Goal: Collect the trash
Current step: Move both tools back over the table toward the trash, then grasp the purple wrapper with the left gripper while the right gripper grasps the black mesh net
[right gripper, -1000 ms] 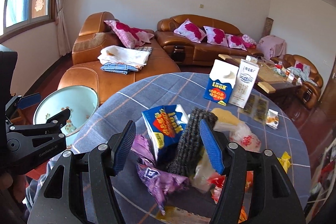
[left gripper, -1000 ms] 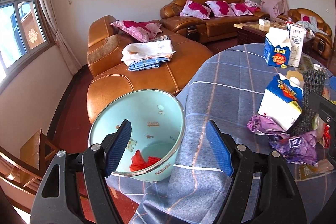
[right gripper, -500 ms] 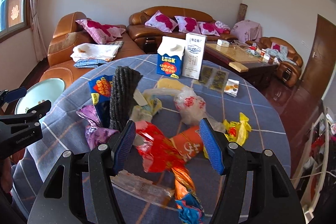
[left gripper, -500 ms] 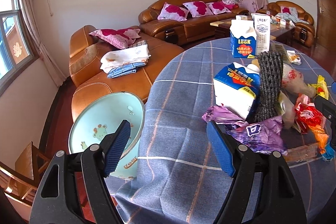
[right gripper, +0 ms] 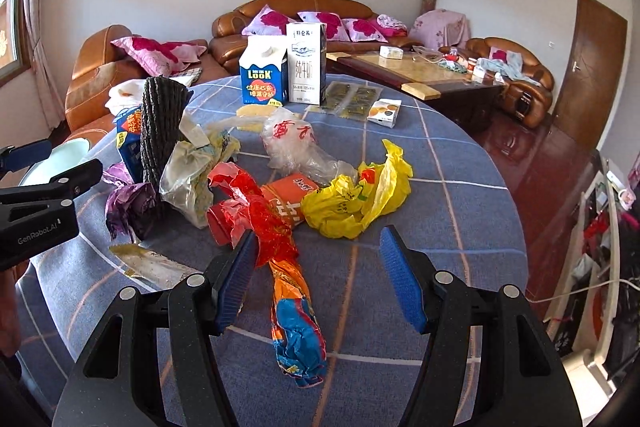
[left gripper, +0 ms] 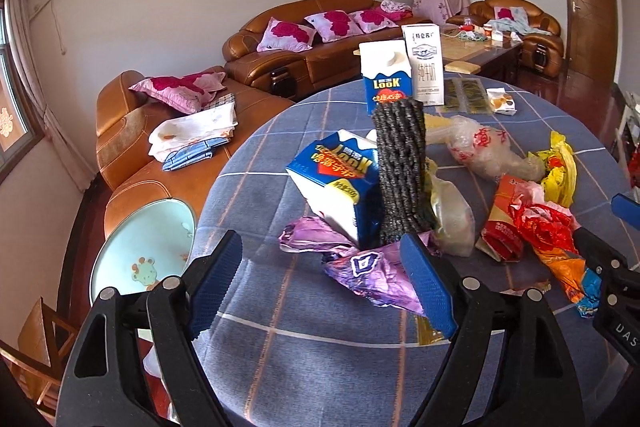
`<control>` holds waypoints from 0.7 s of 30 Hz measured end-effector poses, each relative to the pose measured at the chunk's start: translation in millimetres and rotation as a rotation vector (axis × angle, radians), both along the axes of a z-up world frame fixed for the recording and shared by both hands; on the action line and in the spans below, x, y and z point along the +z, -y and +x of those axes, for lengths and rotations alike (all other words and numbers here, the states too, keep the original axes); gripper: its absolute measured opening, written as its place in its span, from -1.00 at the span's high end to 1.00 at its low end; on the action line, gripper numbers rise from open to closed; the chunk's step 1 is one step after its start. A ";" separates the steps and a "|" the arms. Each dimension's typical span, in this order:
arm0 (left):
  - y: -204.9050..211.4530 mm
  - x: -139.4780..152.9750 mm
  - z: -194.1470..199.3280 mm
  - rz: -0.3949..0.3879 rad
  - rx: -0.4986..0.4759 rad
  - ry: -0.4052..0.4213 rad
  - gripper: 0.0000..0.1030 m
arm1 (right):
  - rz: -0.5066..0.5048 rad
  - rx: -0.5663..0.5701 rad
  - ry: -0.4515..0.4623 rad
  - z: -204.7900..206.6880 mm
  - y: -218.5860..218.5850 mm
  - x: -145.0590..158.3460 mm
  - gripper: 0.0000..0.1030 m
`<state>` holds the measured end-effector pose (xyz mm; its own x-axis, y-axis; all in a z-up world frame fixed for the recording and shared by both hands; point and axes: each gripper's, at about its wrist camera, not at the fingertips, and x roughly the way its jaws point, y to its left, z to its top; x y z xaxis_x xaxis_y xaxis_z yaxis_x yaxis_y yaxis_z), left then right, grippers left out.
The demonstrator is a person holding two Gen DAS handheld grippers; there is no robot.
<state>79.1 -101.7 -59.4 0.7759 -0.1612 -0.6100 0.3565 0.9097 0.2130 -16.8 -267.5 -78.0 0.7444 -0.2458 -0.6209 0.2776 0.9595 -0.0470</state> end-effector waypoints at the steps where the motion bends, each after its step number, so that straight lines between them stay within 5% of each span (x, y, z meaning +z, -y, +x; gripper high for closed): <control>1: 4.6 -2.5 0.5 0.004 -0.009 0.002 -0.55 | 0.000 -0.001 0.000 -2.1 0.5 -1.0 -0.22; 5: 17.3 -24.6 3.5 0.050 -0.028 -0.036 -0.56 | 0.014 -0.024 -0.002 -8.5 8.1 -5.9 -0.23; 12: 6.8 -36.4 7.2 0.006 -0.048 -0.098 -0.54 | 0.031 -0.025 -0.003 -15.9 10.7 -9.7 -0.23; 21: -11.4 -45.0 15.1 -0.078 -0.084 -0.194 0.02 | 0.039 -0.017 -0.012 -16.8 10.2 -16.1 -0.23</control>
